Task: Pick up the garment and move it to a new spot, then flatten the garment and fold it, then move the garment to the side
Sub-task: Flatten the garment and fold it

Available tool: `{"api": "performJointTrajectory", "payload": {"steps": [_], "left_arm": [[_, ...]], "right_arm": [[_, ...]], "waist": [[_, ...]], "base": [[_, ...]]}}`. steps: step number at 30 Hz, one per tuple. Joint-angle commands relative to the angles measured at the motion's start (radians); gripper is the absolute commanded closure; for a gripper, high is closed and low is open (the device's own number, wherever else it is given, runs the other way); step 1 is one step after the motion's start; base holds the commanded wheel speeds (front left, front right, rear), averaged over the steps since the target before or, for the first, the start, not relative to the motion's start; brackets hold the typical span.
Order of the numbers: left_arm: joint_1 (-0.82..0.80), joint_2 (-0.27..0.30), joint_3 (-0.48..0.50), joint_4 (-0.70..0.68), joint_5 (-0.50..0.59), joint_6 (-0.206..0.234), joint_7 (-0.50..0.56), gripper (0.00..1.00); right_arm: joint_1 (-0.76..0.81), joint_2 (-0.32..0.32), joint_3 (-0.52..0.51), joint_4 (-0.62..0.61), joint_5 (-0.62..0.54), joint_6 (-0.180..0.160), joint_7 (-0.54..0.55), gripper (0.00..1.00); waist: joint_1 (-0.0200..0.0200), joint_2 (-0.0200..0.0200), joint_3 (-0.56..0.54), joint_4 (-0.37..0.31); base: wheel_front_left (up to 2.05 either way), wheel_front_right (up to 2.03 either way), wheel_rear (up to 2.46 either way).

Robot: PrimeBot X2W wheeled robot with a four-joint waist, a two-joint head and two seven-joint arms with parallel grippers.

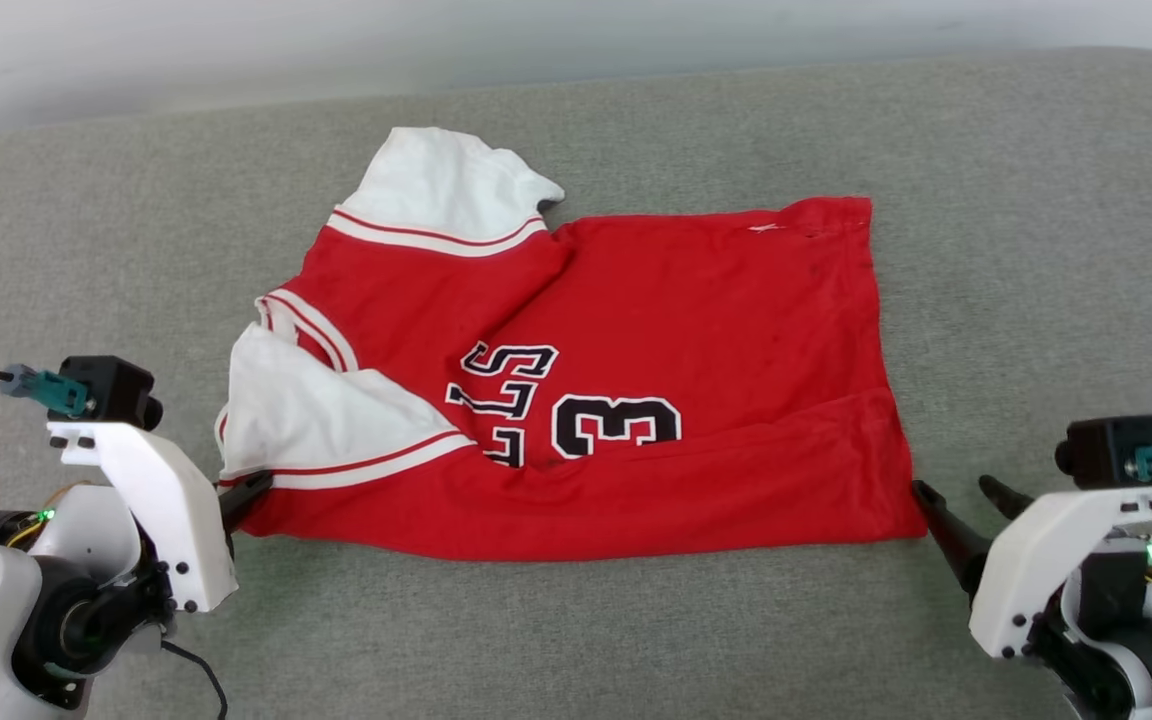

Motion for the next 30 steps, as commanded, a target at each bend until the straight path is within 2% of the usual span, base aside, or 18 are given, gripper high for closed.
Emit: {"api": "performJointTrajectory", "payload": {"steps": [1, 6, 14, 15, 17, 25, 30], "left_arm": [[-0.017, -0.004, -0.004, -0.014, 0.011, 0.001, -0.009, 1.0], [-0.023, -0.012, -0.008, -0.033, 0.02, 0.001, -0.02, 1.0], [-0.021, -0.024, -0.013, -0.036, 0.023, 0.004, -0.037, 1.0], [-0.019, -0.025, -0.013, -0.034, 0.024, 0.004, -0.039, 1.0], [-0.014, -0.028, -0.015, -0.033, 0.024, 0.004, -0.044, 1.0], [0.002, -0.043, -0.015, -0.04, 0.021, -0.007, -0.075, 1.0], [0.038, -0.052, -0.011, -0.056, 0.027, 0.0, -0.112, 1.0]], "right_arm": [[-0.029, -0.011, 0.018, -0.007, 0.011, 0.0, 0.031, 0.0], [-0.087, -0.018, 0.065, 0.051, 0.018, 0.0, 0.073, 0.0], [-0.124, -0.012, 0.113, 0.219, 0.038, 0.0, 0.124, 0.0], [-0.123, -0.007, 0.122, 0.234, 0.044, 0.0, 0.133, 0.47], [-0.129, -0.005, 0.139, 0.254, 0.055, 0.0, 0.144, 1.0], [-0.203, -0.036, 0.149, 0.255, 0.075, 0.0, 0.128, 1.0], [-0.198, -0.064, 0.158, 0.239, 0.087, 0.0, 0.118, 1.0]], "waist": [[0.0, 0.0, 0.014, 0.017], [0.0, 0.0, 0.04, 0.036], [0.0, 0.0, 0.063, 0.052], [0.0, 0.0, 0.064, 0.052], [0.0, 0.0, 0.064, 0.051], [0.0, 0.0, 0.046, 0.049], [0.0, 0.0, -0.005, 0.055]], "base": [[0.0, 0.0, 0.0], [0.0, 0.0, 0.0], [0.0, 0.0, 0.0], [0.0, 0.0, 0.0], [0.0, 0.0, 0.0], [0.0, 0.0, 0.0], [0.0, 0.0, 0.0]]}}
